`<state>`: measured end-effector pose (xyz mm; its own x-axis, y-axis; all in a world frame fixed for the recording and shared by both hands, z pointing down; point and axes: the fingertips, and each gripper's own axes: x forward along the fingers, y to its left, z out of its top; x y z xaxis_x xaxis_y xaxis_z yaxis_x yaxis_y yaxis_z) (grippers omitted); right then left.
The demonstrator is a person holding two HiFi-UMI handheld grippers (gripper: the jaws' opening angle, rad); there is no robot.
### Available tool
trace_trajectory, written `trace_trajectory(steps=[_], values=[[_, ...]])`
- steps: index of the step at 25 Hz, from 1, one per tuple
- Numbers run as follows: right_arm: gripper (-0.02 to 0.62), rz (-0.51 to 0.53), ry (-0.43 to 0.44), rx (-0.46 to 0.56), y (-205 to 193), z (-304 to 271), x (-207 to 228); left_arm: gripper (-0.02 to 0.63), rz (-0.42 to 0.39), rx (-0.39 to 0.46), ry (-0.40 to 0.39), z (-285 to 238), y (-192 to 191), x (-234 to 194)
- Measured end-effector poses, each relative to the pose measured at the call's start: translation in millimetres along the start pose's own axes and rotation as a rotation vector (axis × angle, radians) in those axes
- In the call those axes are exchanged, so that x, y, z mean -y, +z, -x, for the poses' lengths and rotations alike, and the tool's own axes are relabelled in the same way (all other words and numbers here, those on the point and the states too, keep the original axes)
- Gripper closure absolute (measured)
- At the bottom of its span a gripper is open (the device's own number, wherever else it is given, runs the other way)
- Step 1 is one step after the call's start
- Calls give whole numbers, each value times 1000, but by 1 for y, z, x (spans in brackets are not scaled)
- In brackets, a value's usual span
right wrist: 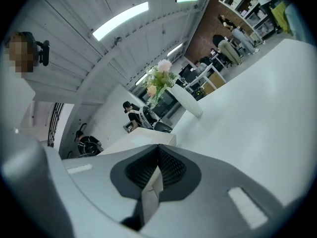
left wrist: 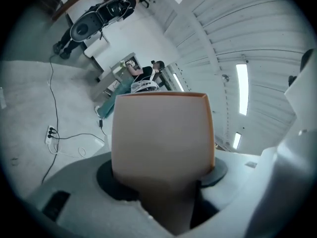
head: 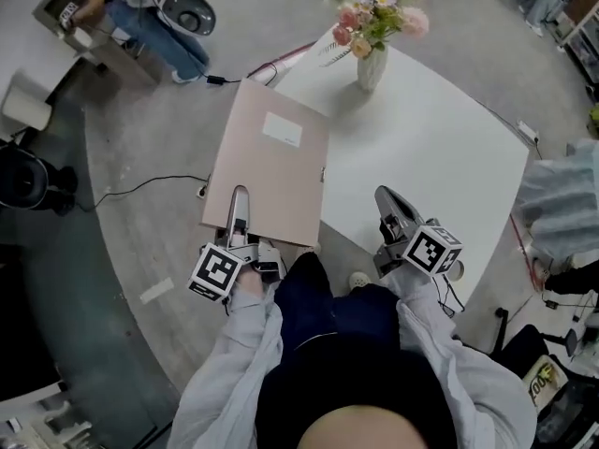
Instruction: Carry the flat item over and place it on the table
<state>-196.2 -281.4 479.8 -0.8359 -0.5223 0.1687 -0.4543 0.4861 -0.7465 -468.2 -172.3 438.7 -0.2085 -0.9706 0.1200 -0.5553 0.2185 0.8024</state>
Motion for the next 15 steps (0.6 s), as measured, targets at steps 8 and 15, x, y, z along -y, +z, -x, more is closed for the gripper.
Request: trace_trajectory(steps=[8, 15], values=[[591, -59, -120, 130, 16, 0, 23, 325, 177, -130, -76, -68, -16, -13], [591, -85, -218, 191, 13, 10, 36, 328, 295, -231, -96, -98, -40, -23]])
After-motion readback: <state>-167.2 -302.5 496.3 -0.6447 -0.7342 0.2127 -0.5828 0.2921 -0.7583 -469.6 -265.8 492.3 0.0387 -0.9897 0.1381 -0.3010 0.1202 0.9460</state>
